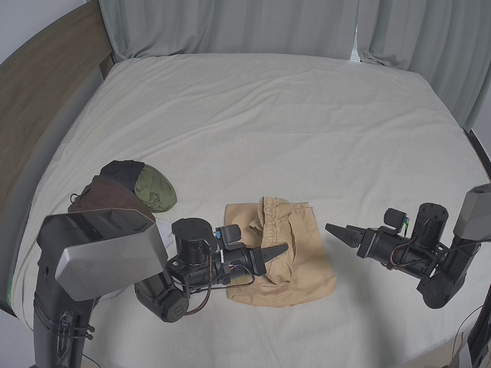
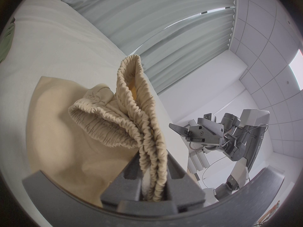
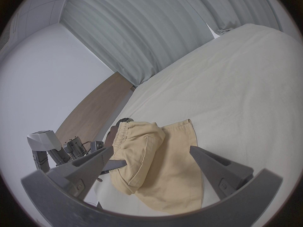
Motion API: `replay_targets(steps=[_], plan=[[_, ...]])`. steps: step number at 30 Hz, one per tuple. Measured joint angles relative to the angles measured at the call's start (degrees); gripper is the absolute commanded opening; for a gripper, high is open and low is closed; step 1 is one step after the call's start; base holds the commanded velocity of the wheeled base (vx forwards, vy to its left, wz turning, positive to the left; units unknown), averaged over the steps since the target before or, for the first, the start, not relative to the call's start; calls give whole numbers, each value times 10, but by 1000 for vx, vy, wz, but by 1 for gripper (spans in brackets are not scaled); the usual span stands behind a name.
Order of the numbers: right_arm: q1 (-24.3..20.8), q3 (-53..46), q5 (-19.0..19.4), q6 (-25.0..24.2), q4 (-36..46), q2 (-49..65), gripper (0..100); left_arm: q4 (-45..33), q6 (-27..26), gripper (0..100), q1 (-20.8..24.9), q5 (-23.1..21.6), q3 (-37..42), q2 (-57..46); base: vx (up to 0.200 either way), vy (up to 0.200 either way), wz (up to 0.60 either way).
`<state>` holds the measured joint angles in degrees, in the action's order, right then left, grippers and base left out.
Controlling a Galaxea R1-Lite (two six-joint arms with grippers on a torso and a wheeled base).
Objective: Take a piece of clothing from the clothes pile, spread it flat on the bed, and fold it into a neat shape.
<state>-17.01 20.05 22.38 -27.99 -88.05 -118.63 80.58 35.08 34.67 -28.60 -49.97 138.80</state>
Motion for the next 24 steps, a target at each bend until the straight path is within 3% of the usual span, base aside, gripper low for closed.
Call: replay_targets(steps=[4, 5, 24], plan=[[-1, 1, 0, 0, 0, 0, 100, 0, -1, 0, 0, 0, -1, 1, 0, 0, 0], [-1, 0, 0, 0, 0, 0, 100, 0, -1, 100, 0, 1, -2, 1, 0, 0, 0], [-4, -4, 0, 0, 0, 2, 100, 9, -2, 100, -14, 15, 5, -14, 0, 0, 0]])
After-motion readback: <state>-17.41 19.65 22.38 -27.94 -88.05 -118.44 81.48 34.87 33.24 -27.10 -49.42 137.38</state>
